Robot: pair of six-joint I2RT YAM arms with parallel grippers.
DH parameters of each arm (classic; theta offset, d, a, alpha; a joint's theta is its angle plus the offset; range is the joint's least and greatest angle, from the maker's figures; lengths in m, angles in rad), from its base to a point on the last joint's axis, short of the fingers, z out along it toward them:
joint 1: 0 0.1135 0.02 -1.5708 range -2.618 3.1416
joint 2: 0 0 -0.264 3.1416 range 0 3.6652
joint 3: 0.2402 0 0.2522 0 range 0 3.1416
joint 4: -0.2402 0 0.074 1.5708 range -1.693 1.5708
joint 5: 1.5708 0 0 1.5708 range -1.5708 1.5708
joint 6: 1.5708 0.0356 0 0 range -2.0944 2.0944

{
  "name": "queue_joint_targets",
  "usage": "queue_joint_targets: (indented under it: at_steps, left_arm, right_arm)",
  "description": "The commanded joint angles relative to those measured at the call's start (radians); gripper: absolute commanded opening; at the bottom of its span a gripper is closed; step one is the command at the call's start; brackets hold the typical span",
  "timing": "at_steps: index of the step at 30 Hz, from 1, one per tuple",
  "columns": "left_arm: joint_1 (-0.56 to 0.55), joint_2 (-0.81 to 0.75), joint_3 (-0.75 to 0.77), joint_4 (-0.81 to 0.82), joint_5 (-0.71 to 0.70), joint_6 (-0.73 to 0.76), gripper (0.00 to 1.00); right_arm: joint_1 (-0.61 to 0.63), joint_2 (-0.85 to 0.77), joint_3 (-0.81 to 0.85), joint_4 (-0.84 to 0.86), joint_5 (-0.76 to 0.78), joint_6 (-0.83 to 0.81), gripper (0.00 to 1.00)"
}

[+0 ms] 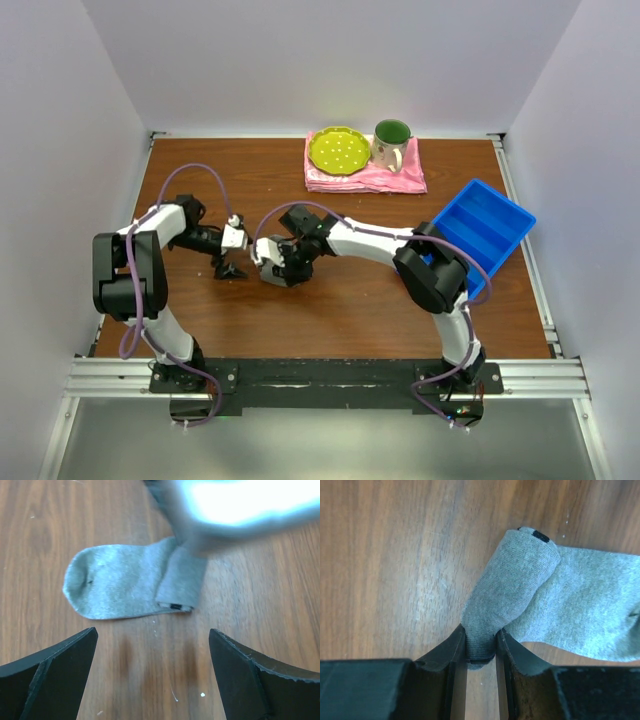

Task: Roll the socks
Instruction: Roll the sock at the center of the board.

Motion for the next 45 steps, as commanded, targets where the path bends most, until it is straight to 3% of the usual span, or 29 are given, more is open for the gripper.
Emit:
queue_joint_targets:
  at_steps: [1,11,20,28,33,38,42,45]
  left_arm:
    - [0.003,-0.026,-0.012,-0.037,-0.013,0.17,0.98]
    - [-0.018,-0.061,-0.066,0.02,-0.079,0.175,0.96]
    - [-0.045,-0.006,0.009,0.057,-0.099,0.102,0.97]
    - [-0.123,-0.009,-0.037,0.308,-0.153,-0.036,0.96]
    - [-0.128,-0.043,-0.077,0.471,-0.097,-0.134,0.96]
    - [-0.131,-0.026,-0.039,0.477,-0.086,-0.172,0.95]
    - [-0.121,0.023,0.03,0.495,-0.041,-0.328,0.95]
    - [-0.117,0.122,0.142,0.378,-0.003,-0.346,0.94]
  right_arm:
    - [-0.054,0.103,0.09,-0.282,-0.105,-0.027,0.0]
    - [-0.089,0.221,0.269,-0.485,-0.198,-0.081,0.0]
    - [-0.091,0.221,0.273,-0.459,-0.217,-0.064,0.0]
    - [-0.091,0.224,0.265,-0.456,-0.234,-0.054,0.0]
    - [-0.099,0.224,0.257,-0.448,-0.243,-0.047,0.0]
    - [-0.1,0.222,0.254,-0.447,-0.246,-0.044,0.0]
    - [-0.099,0.213,0.237,-0.43,-0.246,-0.037,0.0]
    - [-0.102,0.203,0.217,-0.407,-0.234,-0.029,0.0]
